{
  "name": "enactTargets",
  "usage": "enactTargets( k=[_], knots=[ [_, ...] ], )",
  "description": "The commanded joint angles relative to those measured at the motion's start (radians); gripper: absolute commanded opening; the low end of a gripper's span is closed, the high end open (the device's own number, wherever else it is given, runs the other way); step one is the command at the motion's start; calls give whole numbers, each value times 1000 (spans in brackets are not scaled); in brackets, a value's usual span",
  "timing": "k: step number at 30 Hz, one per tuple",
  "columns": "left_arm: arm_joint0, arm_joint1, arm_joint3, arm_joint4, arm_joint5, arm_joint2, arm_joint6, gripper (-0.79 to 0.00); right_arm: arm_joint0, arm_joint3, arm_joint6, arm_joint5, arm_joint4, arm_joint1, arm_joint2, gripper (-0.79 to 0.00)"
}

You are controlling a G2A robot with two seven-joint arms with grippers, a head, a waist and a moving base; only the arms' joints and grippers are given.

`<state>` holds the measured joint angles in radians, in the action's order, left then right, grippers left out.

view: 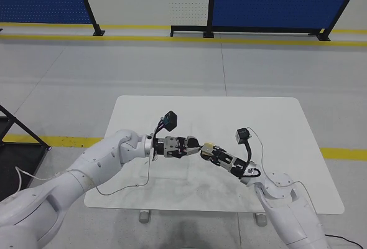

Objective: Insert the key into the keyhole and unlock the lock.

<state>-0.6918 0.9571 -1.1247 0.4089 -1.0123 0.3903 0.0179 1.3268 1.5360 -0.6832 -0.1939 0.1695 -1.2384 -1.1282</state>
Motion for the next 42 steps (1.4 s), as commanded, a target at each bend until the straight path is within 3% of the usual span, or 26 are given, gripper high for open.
enactTargets(
  k=[1,6,12,22,42],
  knots=[
    [6,0,2,-1,0,-10,4,-619,0,0,0,0,0,0,0,-785],
    [19,3,7,-3,0,-33,15,-643,0,0,0,0,0,0,0,-785],
    [35,8,15,-4,0,-59,30,-785,0,0,0,0,0,0,0,-785],
    [55,10,25,3,0,-95,62,-785,0,0,0,0,0,0,0,-785],
    [66,11,45,190,0,-126,260,-785,0,0,0,0,0,0,0,-785]
  ],
)
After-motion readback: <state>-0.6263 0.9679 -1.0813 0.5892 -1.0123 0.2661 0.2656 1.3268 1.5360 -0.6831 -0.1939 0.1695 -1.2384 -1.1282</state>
